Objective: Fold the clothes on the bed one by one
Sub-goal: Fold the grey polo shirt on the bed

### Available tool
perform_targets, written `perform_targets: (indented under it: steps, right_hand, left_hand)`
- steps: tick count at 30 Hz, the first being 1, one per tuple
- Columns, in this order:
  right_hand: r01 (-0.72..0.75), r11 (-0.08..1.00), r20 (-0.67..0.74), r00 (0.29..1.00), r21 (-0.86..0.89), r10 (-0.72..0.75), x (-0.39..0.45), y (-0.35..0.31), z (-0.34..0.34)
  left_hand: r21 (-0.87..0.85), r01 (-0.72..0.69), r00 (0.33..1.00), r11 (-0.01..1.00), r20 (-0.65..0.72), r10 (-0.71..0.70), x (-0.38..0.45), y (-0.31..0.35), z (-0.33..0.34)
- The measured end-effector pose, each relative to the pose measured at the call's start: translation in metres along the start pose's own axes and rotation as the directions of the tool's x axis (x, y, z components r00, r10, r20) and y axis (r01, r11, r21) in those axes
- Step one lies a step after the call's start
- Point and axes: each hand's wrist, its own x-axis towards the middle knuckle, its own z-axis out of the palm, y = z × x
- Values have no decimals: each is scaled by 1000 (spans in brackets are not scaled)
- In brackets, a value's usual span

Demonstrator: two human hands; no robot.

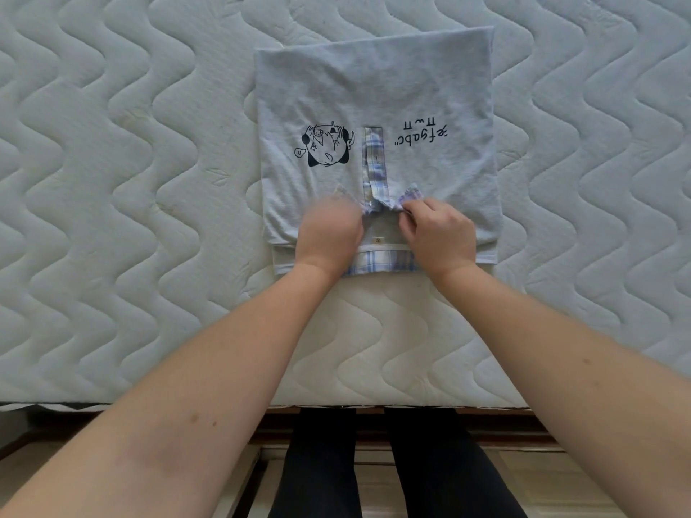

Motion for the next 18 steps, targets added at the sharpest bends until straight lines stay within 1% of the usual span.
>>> perform_targets:
  steps: [2,3,6,7,8,10,11,12,13,14,15,16,17,18]
  right_hand:
    - [21,999,-5,1000,-27,-21,-5,1,3]
    - [41,998,19,999,-38,-40,-8,2,5]
    - [90,995,179,980,-36,-82,-20,1,9]
    - [92,996,224,971,-21,-85,-23,2,8]
    - [83,997,236,968,3,-82,-25,4,5]
    - [20,998,159,987,61,-29,-29,13,-4]
    - [-55,995,111,993,87,46,-30,21,-8]
    - [-154,983,90,985,104,145,-30,29,-12]
    - [-263,959,96,963,110,253,-30,38,-15]
    - [-375,920,118,925,112,362,-31,47,-17]
    - [-487,864,149,871,126,469,-30,56,-18]
    - [-592,791,188,804,154,564,-28,63,-19]
    - [-678,711,232,733,185,639,-26,69,-21]
    - [-735,645,271,677,208,684,-23,74,-22]
  left_hand:
    - [-51,0,1000,999,-26,-1,-5,2,4]
    - [-82,-9,1000,997,-30,6,-7,3,7]
    - [-199,15,998,980,57,-4,-15,7,12]
    - [-207,25,996,978,91,-6,-17,8,12]
    - [-211,20,993,977,116,5,-19,8,12]
    - [-263,19,992,965,122,14,-26,3,7]
    - [-302,47,995,952,94,-19,-29,-2,4]
    - [-336,102,994,936,59,-87,-32,-8,1]
    - [-360,179,983,916,26,-182,-34,-16,-1]
    - [-372,273,955,887,-3,-295,-36,-23,-3]
    - [-382,378,909,843,-19,-417,-39,-30,-4]
    - [-404,488,842,774,-13,-539,-41,-35,-3]
    - [-439,596,756,672,25,-654,-42,-41,-2]
    - [-480,687,656,545,88,-750,-43,-45,0]
